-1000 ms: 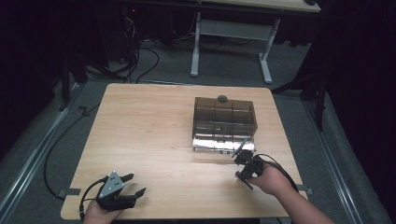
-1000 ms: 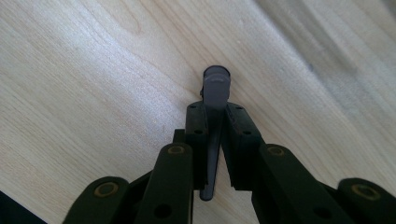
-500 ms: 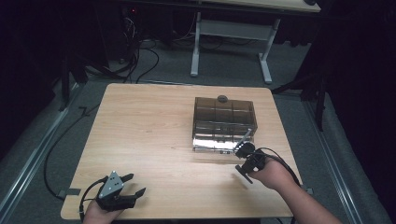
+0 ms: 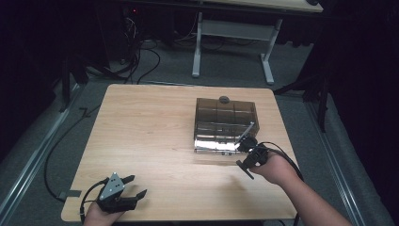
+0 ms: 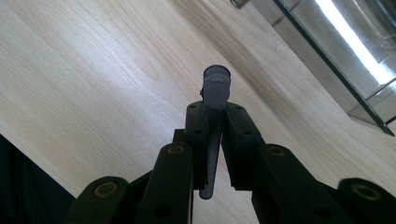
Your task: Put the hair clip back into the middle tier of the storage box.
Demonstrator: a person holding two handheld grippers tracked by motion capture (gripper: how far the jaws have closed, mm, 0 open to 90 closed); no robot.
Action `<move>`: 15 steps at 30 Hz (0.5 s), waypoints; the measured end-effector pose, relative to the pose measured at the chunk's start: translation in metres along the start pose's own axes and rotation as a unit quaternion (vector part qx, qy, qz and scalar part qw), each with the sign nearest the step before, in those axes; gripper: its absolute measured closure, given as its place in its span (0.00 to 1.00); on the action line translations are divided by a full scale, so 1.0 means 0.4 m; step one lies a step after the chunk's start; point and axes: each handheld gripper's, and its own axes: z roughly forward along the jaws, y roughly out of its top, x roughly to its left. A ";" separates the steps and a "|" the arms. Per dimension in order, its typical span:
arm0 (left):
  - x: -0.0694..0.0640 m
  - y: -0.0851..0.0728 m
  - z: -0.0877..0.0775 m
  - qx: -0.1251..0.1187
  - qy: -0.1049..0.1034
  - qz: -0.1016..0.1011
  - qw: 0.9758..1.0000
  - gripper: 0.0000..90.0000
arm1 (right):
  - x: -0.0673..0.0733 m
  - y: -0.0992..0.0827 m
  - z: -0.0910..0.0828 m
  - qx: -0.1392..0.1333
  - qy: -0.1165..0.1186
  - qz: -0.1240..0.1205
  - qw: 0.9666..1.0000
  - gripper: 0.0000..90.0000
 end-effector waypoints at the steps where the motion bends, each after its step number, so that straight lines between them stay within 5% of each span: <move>1: 0.000 0.000 0.000 0.000 0.000 0.000 1.000 0.32 | 0.000 0.000 0.000 0.000 0.000 0.000 1.000 0.90; 15: 0.000 0.000 0.000 -0.001 -0.001 -0.001 1.000 0.32 | 0.004 0.042 -0.022 0.003 -0.008 -0.012 1.000 0.90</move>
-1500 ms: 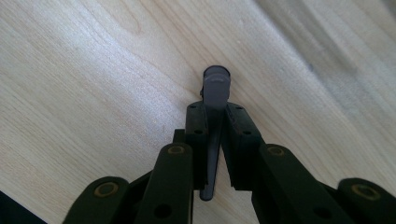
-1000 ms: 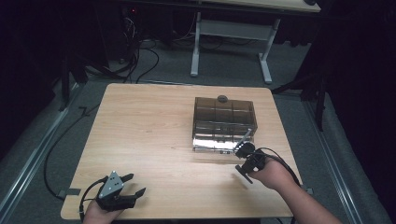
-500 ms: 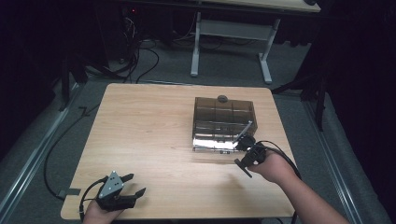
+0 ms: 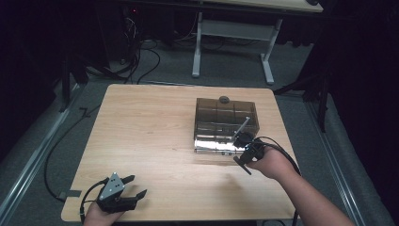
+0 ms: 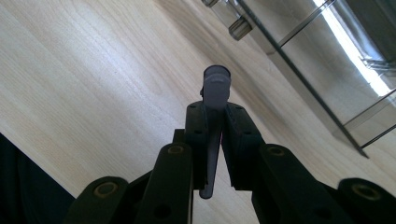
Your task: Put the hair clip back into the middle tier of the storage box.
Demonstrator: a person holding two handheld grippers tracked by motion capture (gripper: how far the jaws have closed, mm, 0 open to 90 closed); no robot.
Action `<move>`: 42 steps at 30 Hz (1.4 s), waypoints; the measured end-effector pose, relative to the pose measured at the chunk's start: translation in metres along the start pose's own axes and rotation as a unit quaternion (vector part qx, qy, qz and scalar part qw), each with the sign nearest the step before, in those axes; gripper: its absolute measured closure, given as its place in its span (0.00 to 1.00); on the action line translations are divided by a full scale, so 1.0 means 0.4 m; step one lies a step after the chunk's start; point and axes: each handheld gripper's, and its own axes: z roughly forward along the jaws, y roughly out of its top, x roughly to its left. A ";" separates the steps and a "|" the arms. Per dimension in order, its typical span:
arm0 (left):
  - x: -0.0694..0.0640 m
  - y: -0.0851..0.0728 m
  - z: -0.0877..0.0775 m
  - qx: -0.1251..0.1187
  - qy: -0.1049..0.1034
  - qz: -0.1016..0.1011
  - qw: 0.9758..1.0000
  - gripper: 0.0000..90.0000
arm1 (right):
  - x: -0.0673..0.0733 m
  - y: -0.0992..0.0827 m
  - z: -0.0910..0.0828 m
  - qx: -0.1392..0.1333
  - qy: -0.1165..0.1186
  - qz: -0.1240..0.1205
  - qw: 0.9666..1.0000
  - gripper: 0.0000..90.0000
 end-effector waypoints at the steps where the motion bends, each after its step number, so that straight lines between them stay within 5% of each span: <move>1: 0.000 0.000 0.000 0.000 0.000 0.000 1.000 0.32 | -0.003 0.003 -0.001 -0.003 0.001 -0.006 1.000 0.90; 8: 0.001 -0.001 0.000 -0.003 0.001 -0.003 1.000 0.32 | -0.004 0.032 -0.015 -0.006 -0.005 -0.016 1.000 0.90; 11: 0.000 -0.001 0.000 -0.004 0.003 -0.005 1.000 0.32 | 0.000 0.046 -0.023 -0.004 -0.006 -0.001 1.000 0.90; 19: 0.002 -0.002 -0.002 -0.004 0.001 -0.006 1.000 0.32 | -0.018 0.093 -0.033 -0.012 -0.010 -0.028 0.999 0.90; 21: 0.002 -0.002 -0.002 -0.005 0.001 -0.007 1.000 0.32 | -0.014 0.103 -0.036 -0.007 -0.009 -0.012 1.000 0.90; 24: 0.002 -0.002 -0.002 -0.004 0.000 -0.006 1.000 0.32 | -0.022 0.122 -0.036 -0.012 -0.011 -0.034 0.999 0.90; 42: 0.002 -0.001 0.000 -0.001 -0.005 -0.003 1.000 0.32 | -0.046 0.209 -0.009 -0.019 -0.012 -0.051 0.998 0.90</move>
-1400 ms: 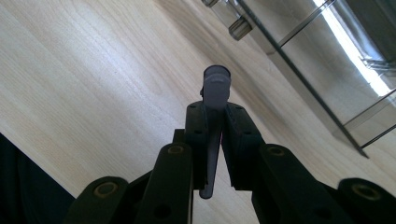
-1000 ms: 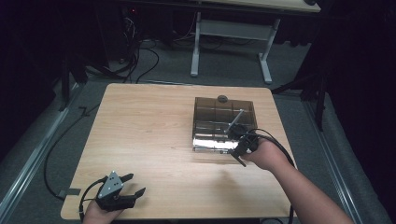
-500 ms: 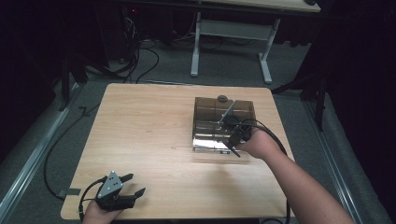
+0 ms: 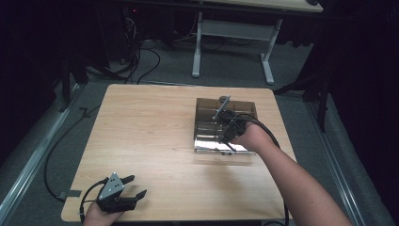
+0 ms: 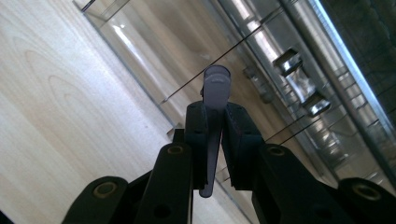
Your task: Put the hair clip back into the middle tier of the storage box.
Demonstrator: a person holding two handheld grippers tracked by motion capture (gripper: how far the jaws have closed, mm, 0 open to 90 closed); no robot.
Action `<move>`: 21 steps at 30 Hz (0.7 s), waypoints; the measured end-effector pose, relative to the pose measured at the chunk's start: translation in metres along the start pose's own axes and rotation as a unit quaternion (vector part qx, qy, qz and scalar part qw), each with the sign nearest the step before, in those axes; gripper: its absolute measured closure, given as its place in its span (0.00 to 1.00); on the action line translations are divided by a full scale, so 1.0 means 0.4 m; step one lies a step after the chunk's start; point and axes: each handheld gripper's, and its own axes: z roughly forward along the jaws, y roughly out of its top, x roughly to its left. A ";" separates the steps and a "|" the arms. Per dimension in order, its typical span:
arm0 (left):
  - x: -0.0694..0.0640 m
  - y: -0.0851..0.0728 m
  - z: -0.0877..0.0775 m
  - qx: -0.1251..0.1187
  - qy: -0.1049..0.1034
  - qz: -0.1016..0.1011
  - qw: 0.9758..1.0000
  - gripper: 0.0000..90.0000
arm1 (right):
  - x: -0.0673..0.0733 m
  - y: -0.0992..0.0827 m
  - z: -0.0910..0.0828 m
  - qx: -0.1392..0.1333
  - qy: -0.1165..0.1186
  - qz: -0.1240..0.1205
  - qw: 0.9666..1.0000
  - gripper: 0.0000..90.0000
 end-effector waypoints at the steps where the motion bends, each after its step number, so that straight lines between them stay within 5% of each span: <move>1: 0.000 0.000 0.000 0.000 0.000 0.000 1.000 0.32 | -0.003 0.003 0.001 -0.001 0.000 -0.002 1.000 0.90; 21: -0.001 -0.001 -0.002 -0.001 0.002 0.001 1.000 0.32 | -0.028 0.012 0.055 0.011 -0.005 -0.002 1.000 0.90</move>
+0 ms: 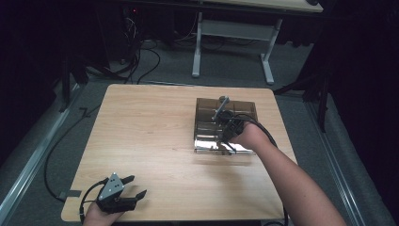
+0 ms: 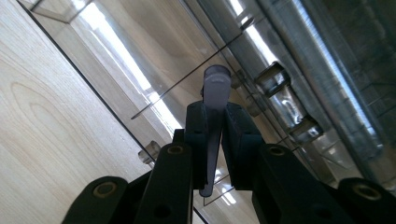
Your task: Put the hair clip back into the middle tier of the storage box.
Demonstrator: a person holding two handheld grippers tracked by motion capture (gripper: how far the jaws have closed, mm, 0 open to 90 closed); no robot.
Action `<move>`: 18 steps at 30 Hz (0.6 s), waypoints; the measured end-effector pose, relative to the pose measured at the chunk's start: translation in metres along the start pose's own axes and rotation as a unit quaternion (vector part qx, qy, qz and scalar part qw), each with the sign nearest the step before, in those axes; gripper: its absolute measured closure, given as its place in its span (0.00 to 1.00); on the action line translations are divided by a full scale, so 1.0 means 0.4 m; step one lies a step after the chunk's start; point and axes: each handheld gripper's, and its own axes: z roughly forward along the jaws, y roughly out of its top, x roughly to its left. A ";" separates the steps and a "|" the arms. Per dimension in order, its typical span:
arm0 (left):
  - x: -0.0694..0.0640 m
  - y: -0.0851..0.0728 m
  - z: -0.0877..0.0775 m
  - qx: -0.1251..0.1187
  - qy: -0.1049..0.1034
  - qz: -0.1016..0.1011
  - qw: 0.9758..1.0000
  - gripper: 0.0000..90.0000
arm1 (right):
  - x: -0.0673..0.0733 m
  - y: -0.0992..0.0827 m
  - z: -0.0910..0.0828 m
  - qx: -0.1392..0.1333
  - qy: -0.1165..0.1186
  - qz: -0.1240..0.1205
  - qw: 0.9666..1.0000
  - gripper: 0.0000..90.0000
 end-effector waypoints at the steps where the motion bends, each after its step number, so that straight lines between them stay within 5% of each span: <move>1: 0.000 0.000 0.000 0.000 0.000 0.000 1.000 0.32 | 0.000 -0.001 0.004 0.000 0.001 -0.002 1.000 0.90; 18: 0.001 0.000 -0.001 0.000 0.001 -0.001 1.000 0.32 | 0.003 -0.009 0.053 0.006 0.004 0.007 1.000 0.86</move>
